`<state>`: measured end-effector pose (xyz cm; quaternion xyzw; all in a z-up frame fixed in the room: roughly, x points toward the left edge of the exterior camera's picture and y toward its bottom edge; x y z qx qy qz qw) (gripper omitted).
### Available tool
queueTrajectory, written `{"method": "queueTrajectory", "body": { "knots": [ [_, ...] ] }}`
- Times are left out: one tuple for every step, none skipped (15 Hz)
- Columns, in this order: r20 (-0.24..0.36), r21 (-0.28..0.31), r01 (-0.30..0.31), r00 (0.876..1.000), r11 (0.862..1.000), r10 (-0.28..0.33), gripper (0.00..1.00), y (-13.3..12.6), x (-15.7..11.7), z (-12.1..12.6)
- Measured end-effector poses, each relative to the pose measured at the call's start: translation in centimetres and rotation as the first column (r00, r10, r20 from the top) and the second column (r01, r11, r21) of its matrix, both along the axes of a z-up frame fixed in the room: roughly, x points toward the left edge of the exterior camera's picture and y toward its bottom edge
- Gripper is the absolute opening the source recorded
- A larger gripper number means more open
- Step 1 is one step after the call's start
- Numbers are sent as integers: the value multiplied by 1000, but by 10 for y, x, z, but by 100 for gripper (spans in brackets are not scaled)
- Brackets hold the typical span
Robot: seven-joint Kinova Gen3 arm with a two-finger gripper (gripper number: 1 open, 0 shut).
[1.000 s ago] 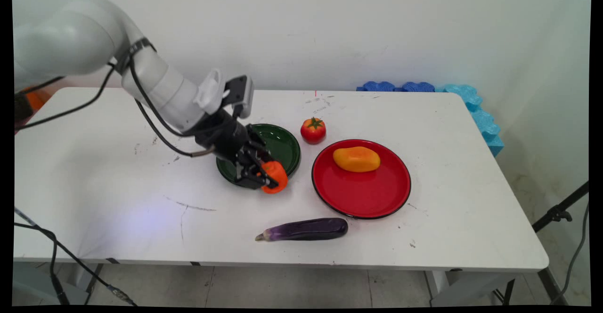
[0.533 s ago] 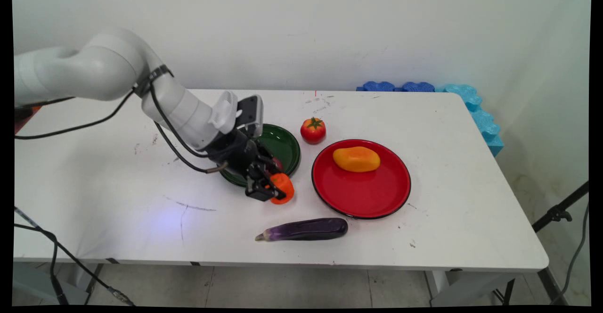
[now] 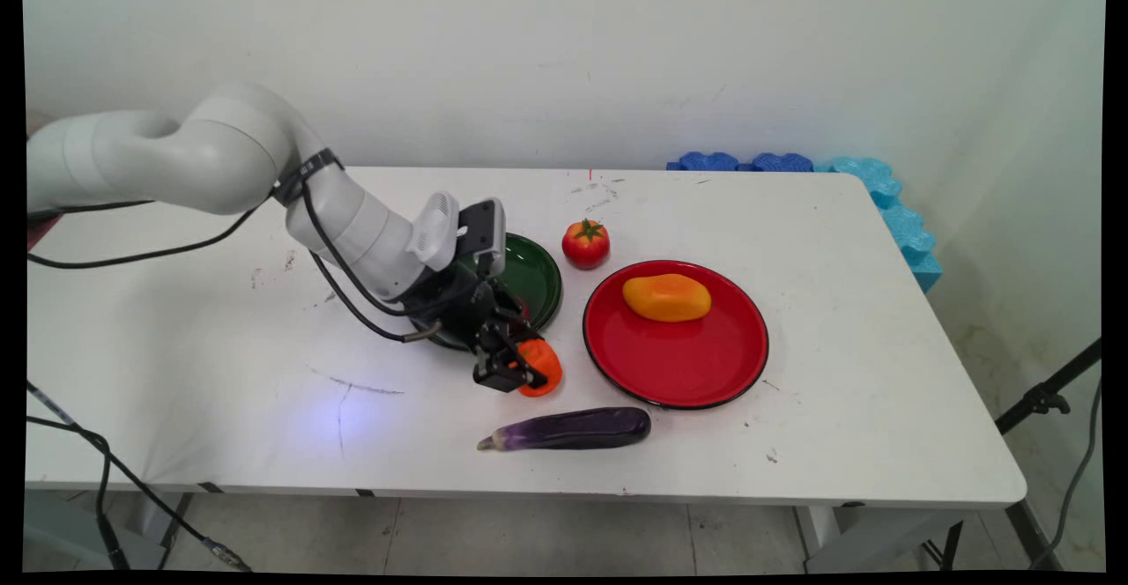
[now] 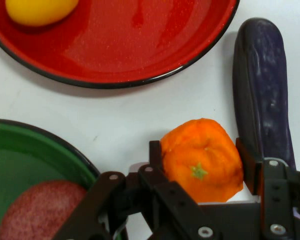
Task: Place the picked object on the table
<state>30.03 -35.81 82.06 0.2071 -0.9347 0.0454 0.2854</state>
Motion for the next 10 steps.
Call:
{"method": "queueTrajectory", "body": {
  "knots": [
    [-2, -2, -1, 1000, 1000, 1, 0, 0, -1, -2],
    [-4, -4, -2, 1000, 1000, 2, 0, 0, -2, -3],
    [-6, -6, -3, 1000, 1000, 3, 0, -1, -3, -5],
    [-8, -7, -4, 1000, 1000, 4, 0, -1, -4, -6],
    [-10, -9, -5, 1000, 1000, 5, 0, -1, -5, -7],
    [-12, -10, -5, 1000, 1000, 5, 0, -1, -6, -9],
    [-15, -12, -7, 1000, 1000, 7, 0, -2, -6, -9],
    [-17, -14, -7, 1000, 1000, 6, 100, -2, -7, -10],
    [-21, -16, -6, 1000, 1000, 6, 100, -2, -8, -10],
    [-24, -18, -4, 1000, 1000, 4, 100, -2, -9, -11]
  ]
}}
